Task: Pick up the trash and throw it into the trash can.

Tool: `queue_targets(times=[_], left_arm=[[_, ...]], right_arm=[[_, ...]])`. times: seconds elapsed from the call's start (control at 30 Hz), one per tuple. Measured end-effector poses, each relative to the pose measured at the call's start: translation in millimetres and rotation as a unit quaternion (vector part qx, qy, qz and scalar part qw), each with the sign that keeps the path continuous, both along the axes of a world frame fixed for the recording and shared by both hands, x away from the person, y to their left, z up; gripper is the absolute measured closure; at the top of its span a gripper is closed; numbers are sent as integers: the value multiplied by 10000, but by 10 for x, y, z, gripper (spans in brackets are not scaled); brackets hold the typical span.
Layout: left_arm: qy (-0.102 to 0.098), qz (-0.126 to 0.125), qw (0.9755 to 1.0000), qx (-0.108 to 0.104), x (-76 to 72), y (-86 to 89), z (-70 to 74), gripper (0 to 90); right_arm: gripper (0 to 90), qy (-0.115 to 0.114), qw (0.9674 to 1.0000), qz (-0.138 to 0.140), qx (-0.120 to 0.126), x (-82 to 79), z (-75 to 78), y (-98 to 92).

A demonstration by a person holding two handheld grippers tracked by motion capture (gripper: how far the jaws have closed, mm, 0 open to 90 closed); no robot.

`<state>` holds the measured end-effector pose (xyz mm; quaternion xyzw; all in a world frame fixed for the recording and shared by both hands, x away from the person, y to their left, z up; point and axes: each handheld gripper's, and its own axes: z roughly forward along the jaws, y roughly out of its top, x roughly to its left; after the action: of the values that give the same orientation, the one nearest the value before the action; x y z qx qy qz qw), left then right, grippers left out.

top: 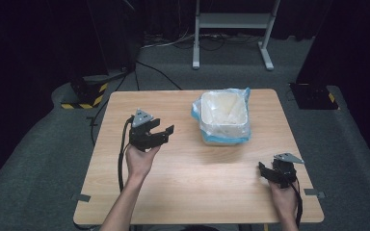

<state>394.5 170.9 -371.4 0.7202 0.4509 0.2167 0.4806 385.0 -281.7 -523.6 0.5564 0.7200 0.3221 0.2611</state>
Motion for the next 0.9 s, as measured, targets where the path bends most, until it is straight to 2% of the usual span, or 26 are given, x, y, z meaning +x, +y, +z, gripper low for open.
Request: queue_targets(times=[0.4,0.63,0.73,0.9], left_arm=[[175,78,9998,-107,-190,82,-264,365],[223,92,9997,-42,-244,94,-388,353],[234,105,9997,39,-269,92,-482,352],[354,91,9993,58,-273,75,-611,351]], right_arm=[[352,-1,10000,0,-1,0,0,0],[352,-1,10000,0,-2,0,0,0],[352,-1,10000,0,-2,0,0,0],[352,-1,10000,0,-2,0,0,0]])
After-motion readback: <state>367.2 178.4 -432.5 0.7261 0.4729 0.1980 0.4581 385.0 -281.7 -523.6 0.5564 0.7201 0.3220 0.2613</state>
